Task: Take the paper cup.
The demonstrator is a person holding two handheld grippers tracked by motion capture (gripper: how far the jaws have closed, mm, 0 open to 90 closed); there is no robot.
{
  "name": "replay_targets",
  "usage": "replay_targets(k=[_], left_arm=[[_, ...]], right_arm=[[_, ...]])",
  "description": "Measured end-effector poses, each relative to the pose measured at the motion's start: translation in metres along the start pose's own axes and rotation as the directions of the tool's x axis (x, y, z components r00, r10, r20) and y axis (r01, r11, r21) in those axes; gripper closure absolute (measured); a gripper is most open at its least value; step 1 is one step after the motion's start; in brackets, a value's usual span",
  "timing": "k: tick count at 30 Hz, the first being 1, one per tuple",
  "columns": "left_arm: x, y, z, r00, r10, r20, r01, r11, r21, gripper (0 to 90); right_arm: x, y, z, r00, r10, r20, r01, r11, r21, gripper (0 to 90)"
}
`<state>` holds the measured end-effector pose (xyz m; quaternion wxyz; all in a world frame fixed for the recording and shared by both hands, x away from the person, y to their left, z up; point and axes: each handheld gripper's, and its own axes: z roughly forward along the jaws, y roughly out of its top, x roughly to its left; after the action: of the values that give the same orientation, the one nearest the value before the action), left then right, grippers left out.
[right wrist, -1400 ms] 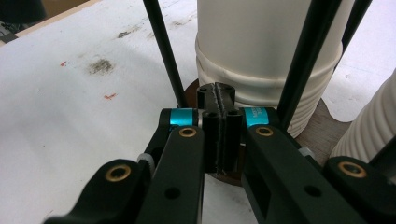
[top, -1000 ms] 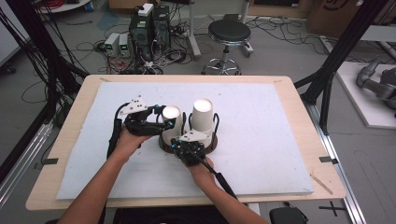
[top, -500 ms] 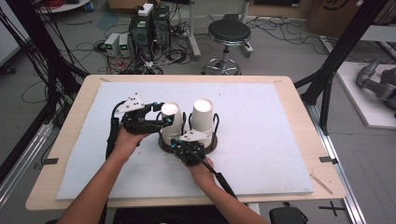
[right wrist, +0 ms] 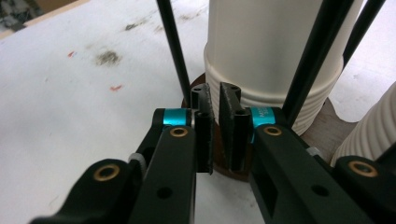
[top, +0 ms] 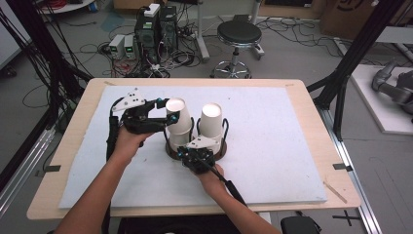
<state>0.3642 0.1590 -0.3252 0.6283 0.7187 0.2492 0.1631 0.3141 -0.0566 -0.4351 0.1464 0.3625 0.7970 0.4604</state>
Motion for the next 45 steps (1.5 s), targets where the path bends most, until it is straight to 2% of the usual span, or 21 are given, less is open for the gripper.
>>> replay_targets(k=[6,7,8,9,11,12,15,17,23,26,27,29,30,31,32,33,37,39,40,42,45], left_arm=[[-0.001,0.008,-0.014,0.9998,-0.015,-0.011,0.014,0.9996,-0.025,36.4],[0.0,0.009,-0.017,0.9998,-0.016,-0.013,0.016,0.9995,-0.029,36.4],[0.0,0.01,-0.019,0.9997,-0.018,-0.013,0.018,0.9993,-0.032,36.5],[0.0,0.012,-0.023,0.9996,-0.027,-0.012,0.027,0.9988,-0.041,36.5],[0.0,0.014,-0.028,0.9993,-0.033,-0.015,0.032,0.9983,-0.049,36.5],[0.001,0.016,-0.032,0.9994,-0.03,-0.016,0.03,0.9981,-0.054,36.5],[0.0,0.022,-0.042,0.9993,-0.037,-0.01,0.036,0.9969,-0.07,36.5],[0.0,0.026,-0.047,0.9993,-0.034,-0.012,0.033,0.9964,-0.077,36.5],[-0.005,0.036,-0.06,0.9999,-0.009,-0.006,0.008,0.9974,-0.072,36.5],[-0.009,0.038,-0.065,1.0,-0.003,-0.001,0.002,0.9975,-0.071,36.5],[-0.009,0.038,-0.066,1.0,-0.002,0.002,0.003,0.9975,-0.071,36.5],[-0.011,0.037,-0.068,1.0,-0.003,0.007,0.003,0.9978,-0.066,36.5],[-0.012,0.037,-0.069,0.9999,-0.005,0.011,0.006,0.998,-0.063,36.5],[-0.012,0.037,-0.07,0.9998,-0.009,0.016,0.01,0.9982,-0.059,36.5],[-0.013,0.036,-0.071,0.9997,-0.008,0.021,0.009,0.9984,-0.057,36.5],[-0.013,0.035,-0.072,0.9997,-0.009,0.024,0.01,0.9984,-0.055,36.5],[-0.017,0.029,-0.073,0.9995,-0.006,0.032,0.008,0.9989,-0.046,36.5],[-0.018,0.026,-0.073,0.9994,-0.005,0.035,0.007,0.9992,-0.039,36.5],[-0.019,0.024,-0.073,0.9994,-0.006,0.034,0.007,0.9993,-0.037,36.5],[-0.02,0.022,-0.072,0.9994,-0.006,0.034,0.007,0.9995,-0.031,36.5],[-0.022,0.021,-0.069,0.999,0.003,0.045,-0.002,0.9998,-0.021,36.5]], right_arm=[[-0.008,0.0,-0.01,0.9978,0.005,-0.066,-0.004,1.0,0.016,77.6],[-0.009,0.002,-0.014,0.9951,-0.005,-0.099,0.005,1.0,0.0,75.3],[-0.009,0.002,-0.014,0.9951,-0.005,-0.099,0.005,1.0,0.0,75.3],[-0.009,0.003,-0.016,0.9916,-0.005,-0.13,0.005,1.0,-0.001,72.0],[-0.009,0.004,-0.017,0.9902,-0.01,-0.139,0.01,1.0,-0.002,70.9],[-0.009,0.004,-0.018,0.9885,-0.013,-0.151,0.013,1.0,-0.001,68.7],[-0.008,0.006,-0.021,0.9805,-0.033,-0.193,0.037,0.999,0.014,50.5],[-0.009,0.008,-0.025,0.9776,-0.028,-0.209,0.034,0.999,0.024,46.7],[-0.017,0.016,-0.044,0.9612,-0.054,-0.27,0.058,0.998,0.007,37.0],[-0.026,0.017,-0.055,0.9467,-0.06,-0.317,0.061,0.998,-0.006,30.6],[-0.027,0.017,-0.058,0.9443,-0.059,-0.324,0.06,0.998,-0.007,29.7],[-0.032,0.017,-0.065,0.9384,-0.065,-0.339,0.061,0.998,-0.021,21.3],[-0.035,0.017,-0.069,0.936,-0.056,-0.348,0.052,0.998,-0.021,20.7],[-0.038,0.017,-0.072,0.9289,-0.049,-0.367,0.043,0.999,-0.025,20.7],[-0.041,0.017,-0.076,0.9229,-0.052,-0.381,0.042,0.999,-0.034,20.7],[-0.043,0.016,-0.079,0.9207,-0.059,-0.386,0.046,0.998,-0.044,20.7],[-0.053,0.014,-0.092,0.9175,-0.084,-0.389,0.058,0.995,-0.078,20.7],[-0.056,0.013,-0.096,0.9209,-0.096,-0.378,0.064,0.993,-0.097,20.7],[-0.058,0.012,-0.098,0.923,-0.108,-0.369,0.073,0.992,-0.106,20.7],[-0.061,0.009,-0.102,0.9355,-0.138,-0.325,0.101,0.986,-0.13,20.7],[-0.067,0.007,-0.106,0.9436,-0.164,-0.288,0.124,0.981,-0.151,20.7]])
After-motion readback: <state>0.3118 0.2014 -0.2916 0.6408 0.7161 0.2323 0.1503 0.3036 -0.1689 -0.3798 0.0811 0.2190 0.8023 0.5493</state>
